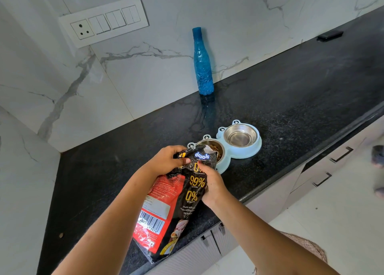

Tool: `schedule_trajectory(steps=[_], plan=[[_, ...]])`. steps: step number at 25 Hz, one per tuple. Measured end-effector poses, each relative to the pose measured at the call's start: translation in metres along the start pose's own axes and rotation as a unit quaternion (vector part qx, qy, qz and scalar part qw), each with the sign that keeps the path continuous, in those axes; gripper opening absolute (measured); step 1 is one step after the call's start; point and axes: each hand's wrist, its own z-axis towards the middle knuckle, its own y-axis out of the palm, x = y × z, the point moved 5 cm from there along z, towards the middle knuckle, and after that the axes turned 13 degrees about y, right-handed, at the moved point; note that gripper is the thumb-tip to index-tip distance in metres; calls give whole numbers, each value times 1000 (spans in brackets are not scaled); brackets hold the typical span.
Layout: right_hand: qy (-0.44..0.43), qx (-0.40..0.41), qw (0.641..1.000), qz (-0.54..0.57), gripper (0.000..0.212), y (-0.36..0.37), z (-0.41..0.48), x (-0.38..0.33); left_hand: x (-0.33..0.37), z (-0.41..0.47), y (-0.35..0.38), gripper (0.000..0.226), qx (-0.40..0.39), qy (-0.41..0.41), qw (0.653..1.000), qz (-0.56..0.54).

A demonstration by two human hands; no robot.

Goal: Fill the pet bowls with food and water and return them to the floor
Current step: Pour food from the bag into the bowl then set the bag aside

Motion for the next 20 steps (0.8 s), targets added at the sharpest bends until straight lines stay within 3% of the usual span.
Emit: schedule_trajectory(steps=[7, 14, 20], plan=[[-6, 55, 998, 6, 39, -2, 9, -6, 6, 20, 8, 30, 2, -88, 995, 43], [-19, 93, 995, 7, 46, -3, 20, -4, 4, 13, 10, 6, 79, -74, 994, -16], [-8, 83, 996, -19, 35, -2, 16, -9, 4, 8, 12, 15, 86, -66, 992, -62]])
